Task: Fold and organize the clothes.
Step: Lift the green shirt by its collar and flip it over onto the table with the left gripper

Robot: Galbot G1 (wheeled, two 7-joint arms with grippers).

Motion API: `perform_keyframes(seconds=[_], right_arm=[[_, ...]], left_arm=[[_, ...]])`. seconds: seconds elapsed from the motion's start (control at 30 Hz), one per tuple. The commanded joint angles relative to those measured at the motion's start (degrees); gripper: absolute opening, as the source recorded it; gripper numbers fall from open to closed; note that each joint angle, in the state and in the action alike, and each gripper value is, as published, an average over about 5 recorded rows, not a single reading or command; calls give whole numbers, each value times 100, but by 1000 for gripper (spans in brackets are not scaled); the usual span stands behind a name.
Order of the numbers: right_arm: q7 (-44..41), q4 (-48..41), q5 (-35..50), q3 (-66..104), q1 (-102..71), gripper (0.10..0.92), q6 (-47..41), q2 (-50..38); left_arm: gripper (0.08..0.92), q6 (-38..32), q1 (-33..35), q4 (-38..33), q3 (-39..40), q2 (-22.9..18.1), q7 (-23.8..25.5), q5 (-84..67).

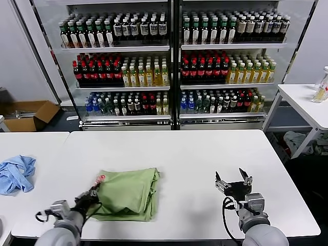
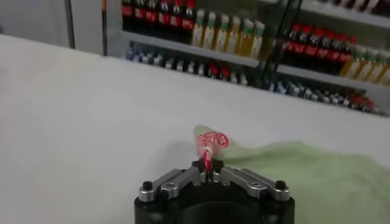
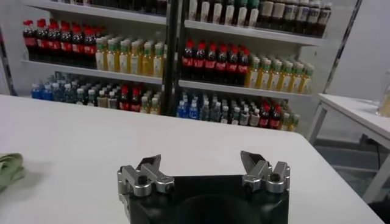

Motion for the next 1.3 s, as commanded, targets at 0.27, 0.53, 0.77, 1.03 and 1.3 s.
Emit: perform_keyframes(seconds=[0.27,0.53,0.77,1.03,1.3], right_arm=[[-6,-66,-4,5,74,823,-2,-46],[-11,-35,4,277,-104,823,-8,-137],[2,-35,8,309,-104,823,-25,-168],[-3,-85,16,234,-35,823,-25,-228],[-7,-29,33,230,-15,823,-25,-297]], left_arm=[[103,364,-166,-1047,-1617,1015,-730,-3053],[103,350,-284,-1474,2207,-960,-74,-293],[103,205,-484,-1101,3136,-1624,8,153],[103,-501,-1060,-9,3224,-2139,-307,595],[103,-811,-1329,112,3134,-2166,-188,729]])
